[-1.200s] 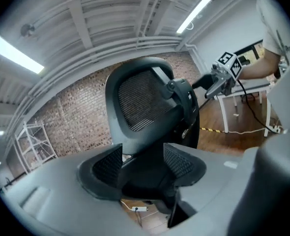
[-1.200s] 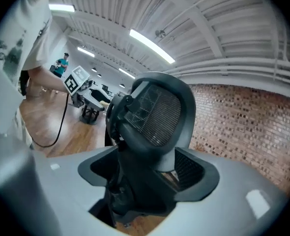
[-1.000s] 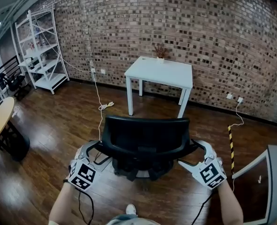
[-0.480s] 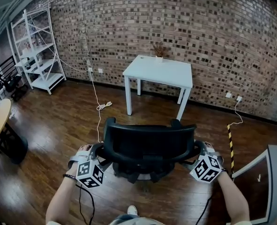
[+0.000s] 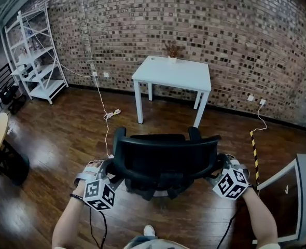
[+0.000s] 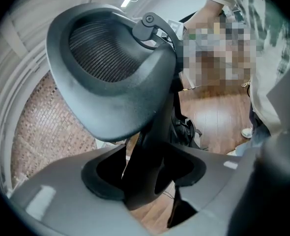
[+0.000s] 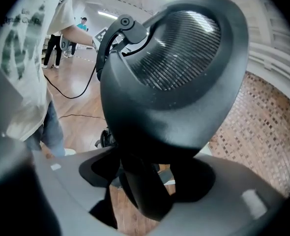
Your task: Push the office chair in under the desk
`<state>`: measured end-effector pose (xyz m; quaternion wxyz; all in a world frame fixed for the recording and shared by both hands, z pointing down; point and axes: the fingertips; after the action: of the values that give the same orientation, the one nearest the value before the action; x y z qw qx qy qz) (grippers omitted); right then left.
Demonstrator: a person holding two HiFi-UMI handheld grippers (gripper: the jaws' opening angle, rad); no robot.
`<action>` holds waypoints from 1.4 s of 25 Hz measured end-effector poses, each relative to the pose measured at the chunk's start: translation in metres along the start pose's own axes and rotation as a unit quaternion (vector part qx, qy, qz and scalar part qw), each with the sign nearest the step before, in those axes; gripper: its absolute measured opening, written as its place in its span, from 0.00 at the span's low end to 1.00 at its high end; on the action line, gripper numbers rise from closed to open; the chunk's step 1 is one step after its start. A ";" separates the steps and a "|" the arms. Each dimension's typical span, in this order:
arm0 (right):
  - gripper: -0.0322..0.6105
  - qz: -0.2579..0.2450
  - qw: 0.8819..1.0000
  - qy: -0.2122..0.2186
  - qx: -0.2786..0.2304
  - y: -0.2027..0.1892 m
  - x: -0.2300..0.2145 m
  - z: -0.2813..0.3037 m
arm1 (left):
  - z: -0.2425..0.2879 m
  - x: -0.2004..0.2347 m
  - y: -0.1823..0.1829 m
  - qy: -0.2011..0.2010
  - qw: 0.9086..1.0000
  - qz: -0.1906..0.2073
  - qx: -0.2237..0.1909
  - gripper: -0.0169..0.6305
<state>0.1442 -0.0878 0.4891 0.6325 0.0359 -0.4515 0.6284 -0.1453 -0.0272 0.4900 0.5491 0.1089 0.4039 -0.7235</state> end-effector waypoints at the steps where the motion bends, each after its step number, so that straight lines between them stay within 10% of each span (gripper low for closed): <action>1: 0.55 -0.001 1.000 -0.006 -0.001 0.000 -0.003 0.002 | 0.002 0.003 0.000 0.003 1.000 0.000 -0.001 0.43; 35: 0.53 0.001 0.996 -0.084 0.042 -0.006 -0.104 0.117 | 0.117 0.139 -0.027 -0.018 0.999 0.018 -0.025 0.44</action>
<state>0.1077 -0.2402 0.4974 0.5896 0.1146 -0.4758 0.6426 -0.1878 -0.2058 0.4952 0.5716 0.0891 0.4096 -0.7054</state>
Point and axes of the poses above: the fingertips, and each gripper's own axes: z forward along the fingers, x to its left, y out of its top, and after that the axes turned 5 degrees about -y, right-handed
